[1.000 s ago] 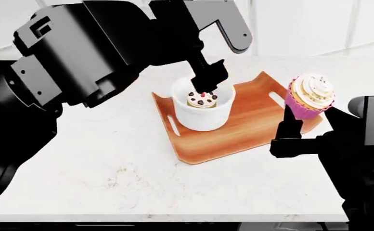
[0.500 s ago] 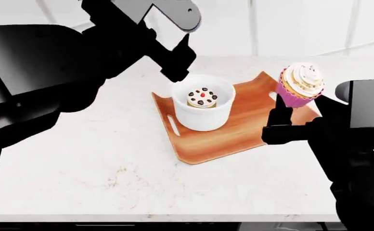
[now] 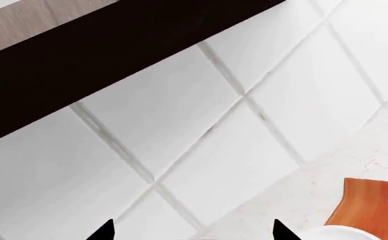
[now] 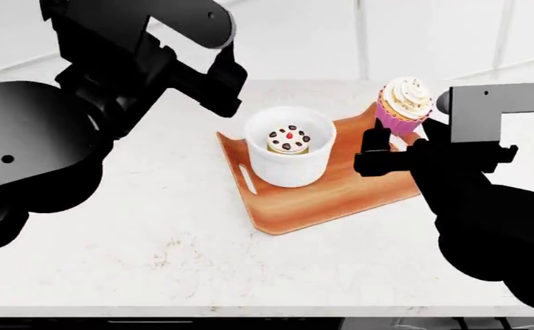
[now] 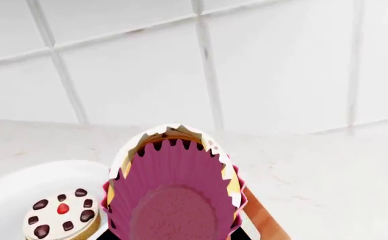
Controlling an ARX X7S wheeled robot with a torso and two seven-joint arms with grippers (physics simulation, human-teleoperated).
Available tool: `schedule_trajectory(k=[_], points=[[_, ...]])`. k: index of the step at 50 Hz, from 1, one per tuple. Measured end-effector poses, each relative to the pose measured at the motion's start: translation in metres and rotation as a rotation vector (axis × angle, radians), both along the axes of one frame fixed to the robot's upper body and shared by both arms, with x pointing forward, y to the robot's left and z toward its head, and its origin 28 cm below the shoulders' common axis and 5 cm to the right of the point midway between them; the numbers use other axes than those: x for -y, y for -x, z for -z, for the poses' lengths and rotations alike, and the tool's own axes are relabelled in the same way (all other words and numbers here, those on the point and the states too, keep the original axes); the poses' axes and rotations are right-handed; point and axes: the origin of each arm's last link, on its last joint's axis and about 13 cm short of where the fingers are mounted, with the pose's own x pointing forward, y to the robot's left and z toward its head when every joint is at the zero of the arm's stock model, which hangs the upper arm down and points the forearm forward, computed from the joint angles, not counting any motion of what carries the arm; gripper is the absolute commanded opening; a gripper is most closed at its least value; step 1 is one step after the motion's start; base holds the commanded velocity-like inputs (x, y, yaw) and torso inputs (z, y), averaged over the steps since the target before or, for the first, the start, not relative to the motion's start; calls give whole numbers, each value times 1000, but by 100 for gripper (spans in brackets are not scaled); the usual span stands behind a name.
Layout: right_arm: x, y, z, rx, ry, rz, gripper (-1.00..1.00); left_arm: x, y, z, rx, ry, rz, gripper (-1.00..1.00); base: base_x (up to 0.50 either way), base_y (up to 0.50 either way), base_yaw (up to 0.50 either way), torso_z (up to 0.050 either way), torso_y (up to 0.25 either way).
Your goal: Pick up the bowl with cake and place it on the tray. Pick up the cupcake and place it on the tray.
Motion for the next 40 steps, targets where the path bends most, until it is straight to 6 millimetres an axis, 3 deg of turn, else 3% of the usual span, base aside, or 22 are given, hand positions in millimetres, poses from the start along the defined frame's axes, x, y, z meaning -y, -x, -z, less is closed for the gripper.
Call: schedule_trajectory(k=[18,40], points=[[-6,-29,23,-64,2,6,-100,-5,5,2,33,17,-47,100,0,0,0,0,1],[-4,-33,46,-126,15,37,-100,-4,7,4,47,10,-49,100,0,0,0,0,0]])
